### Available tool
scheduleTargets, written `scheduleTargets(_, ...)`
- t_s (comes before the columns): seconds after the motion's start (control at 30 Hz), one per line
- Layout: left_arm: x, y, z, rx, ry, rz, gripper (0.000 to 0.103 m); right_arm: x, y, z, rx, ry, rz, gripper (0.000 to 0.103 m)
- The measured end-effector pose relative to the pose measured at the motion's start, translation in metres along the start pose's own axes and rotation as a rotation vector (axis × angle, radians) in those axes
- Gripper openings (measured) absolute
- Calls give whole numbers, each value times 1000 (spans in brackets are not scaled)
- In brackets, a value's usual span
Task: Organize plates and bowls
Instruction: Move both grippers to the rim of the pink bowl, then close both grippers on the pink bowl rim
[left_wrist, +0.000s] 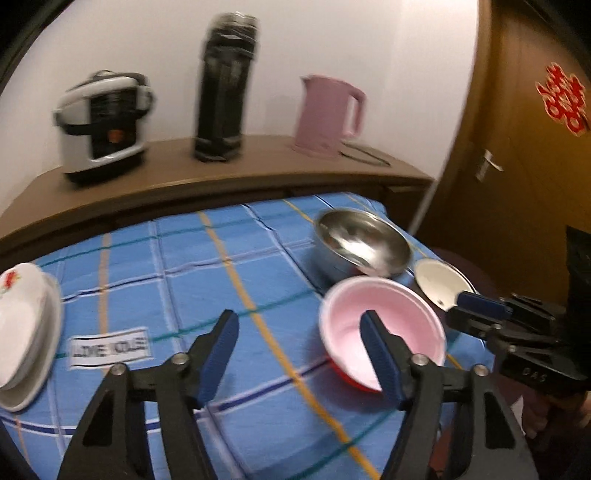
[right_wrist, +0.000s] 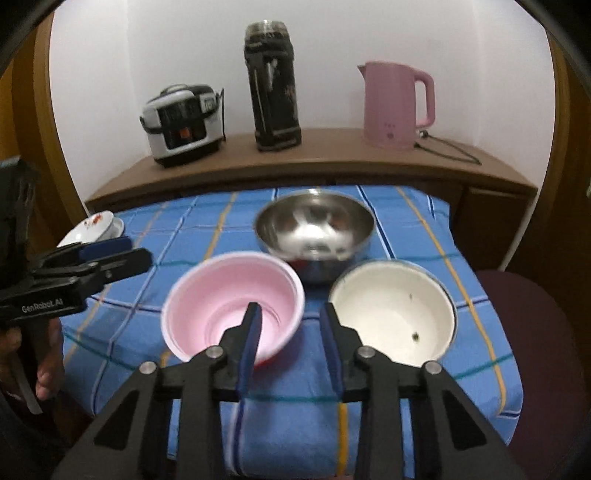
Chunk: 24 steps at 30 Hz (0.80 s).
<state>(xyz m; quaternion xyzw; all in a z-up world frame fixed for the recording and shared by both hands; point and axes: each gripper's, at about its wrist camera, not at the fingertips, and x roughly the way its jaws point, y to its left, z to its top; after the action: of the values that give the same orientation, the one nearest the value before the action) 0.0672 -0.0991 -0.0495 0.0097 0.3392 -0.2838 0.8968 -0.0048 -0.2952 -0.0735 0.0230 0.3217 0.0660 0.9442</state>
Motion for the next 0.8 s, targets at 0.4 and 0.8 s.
scheduleTargets(0.4,35,-13,-2,-2,103,-31,38,17,-2,-7,9,21,65,24)
scheduleTargets(0.8,36,-16,1,-37,118,-56,29,13,0,-4,21,-2,80,14)
